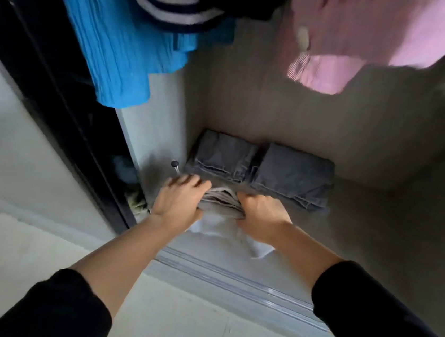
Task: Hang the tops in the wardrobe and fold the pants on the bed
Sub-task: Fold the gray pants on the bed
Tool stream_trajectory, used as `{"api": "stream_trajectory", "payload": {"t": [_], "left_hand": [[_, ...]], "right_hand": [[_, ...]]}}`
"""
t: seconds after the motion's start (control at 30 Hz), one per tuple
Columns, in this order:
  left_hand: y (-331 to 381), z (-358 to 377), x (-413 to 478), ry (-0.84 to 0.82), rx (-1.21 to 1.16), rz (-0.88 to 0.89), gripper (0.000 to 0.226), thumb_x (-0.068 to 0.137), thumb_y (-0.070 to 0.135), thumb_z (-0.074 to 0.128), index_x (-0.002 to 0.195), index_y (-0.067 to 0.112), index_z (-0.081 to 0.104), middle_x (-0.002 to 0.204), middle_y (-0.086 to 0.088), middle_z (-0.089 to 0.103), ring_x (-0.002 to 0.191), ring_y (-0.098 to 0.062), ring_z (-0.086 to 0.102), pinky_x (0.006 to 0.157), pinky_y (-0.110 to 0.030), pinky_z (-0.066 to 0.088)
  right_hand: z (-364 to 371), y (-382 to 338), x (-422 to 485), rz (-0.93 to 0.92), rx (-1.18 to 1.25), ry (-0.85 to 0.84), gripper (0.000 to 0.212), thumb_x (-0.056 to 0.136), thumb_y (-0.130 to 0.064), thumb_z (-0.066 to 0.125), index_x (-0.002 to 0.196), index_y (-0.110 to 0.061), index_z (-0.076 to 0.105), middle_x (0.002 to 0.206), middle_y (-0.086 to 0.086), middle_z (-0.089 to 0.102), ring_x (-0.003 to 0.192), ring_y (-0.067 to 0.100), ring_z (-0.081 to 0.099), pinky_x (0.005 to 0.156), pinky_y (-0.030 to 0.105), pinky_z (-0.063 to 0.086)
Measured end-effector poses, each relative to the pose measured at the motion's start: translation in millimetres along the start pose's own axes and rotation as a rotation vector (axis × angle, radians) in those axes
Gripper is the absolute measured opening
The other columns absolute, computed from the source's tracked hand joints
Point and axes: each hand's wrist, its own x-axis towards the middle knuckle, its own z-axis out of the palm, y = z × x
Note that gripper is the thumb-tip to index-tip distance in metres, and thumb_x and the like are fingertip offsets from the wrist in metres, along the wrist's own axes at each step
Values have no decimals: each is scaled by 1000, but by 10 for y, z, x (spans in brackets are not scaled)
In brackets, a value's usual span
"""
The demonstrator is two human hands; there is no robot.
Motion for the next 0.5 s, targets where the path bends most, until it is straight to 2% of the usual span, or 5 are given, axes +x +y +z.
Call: {"api": "stream_trajectory", "payload": {"t": [0.07,0.17,0.23,0.33,0.5], "left_hand": [[-147,337,182,73,24,-25,51,78,31,65,125,27,46,124,-1,47,117,-24,47,91,-38,36],[-248,841,213,121,36,-87,46,84,22,60,127,25,44,127,-4,44,119,-26,43,90,-40,35],[-246,1248,18,1,42,-106,42,90,13,47,129,24,42,128,-3,43,120,-25,42,92,-40,36],[-260,1734,-383,-243,-40,-130,64,90,6,43,144,32,22,133,2,42,123,-22,41,93,-38,41],[-332,1851,-360,-259,-106,-156,79,87,12,49,149,33,3,141,1,38,128,-20,40,97,-39,41]], "right_hand": [[251,-3,314,-14,-68,119,43,85,-27,56,124,-18,43,114,11,64,103,33,60,68,35,36],[782,-95,521,-20,-104,254,36,84,-18,54,118,-16,47,120,8,55,112,31,48,85,38,36],[1221,-198,478,7,-126,173,37,85,-14,53,122,-18,48,126,7,45,116,30,40,90,41,33],[1723,-262,333,89,-47,-32,55,85,-3,52,135,-24,41,132,10,33,117,33,40,88,46,41],[1793,-214,476,168,199,-48,58,89,4,46,140,-24,39,130,11,36,112,35,51,82,39,48]]}}
